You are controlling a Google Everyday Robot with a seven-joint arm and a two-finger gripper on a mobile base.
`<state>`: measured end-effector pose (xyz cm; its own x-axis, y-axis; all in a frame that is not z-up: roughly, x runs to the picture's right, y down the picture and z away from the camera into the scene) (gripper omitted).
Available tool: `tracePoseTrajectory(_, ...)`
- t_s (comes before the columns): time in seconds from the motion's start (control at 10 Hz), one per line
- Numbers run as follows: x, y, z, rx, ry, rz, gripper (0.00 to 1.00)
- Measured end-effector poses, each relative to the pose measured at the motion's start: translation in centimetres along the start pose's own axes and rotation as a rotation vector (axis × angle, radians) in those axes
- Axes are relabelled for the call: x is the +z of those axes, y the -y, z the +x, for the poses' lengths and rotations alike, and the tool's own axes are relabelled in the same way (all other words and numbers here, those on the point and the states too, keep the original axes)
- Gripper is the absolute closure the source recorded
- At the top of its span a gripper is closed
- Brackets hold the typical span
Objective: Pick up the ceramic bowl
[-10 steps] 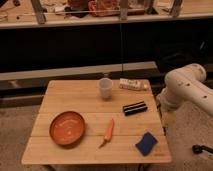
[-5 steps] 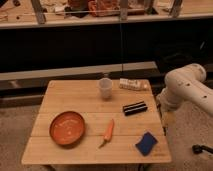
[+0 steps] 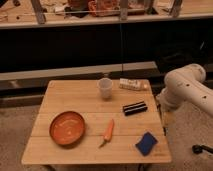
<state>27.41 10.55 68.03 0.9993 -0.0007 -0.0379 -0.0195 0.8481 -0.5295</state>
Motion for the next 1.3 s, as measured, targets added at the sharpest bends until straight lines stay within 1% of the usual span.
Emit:
tracePoseTrajectory(0.2,-0.4,-0.1,-2.5,-0.061,-0.013,0.014,0.2)
tracePoseTrajectory(0.3,-0.7,-0.1,-4.2,-0.093,-0.018,0.023,0.2)
tracePoseTrajectory(0.5,-1.0,-0.2,-5.8,-0.135,-0.027,0.034,0.2)
tracePoseTrajectory(0.7,-1.2,-0.4,-6.5,-0.182,-0.034,0.046,0.2)
tracePoseTrajectory(1.0,-1.4,-0.4,-10.7,-0.283,-0.026,0.069,0.2)
tracePoseTrajectory(1.1,-1.5,-0.5,-11.4,-0.303,-0.026,0.073,0.2)
tracePoseTrajectory(1.3,-1.5,-0.8,-12.0,-0.348,-0.021,0.081,0.2)
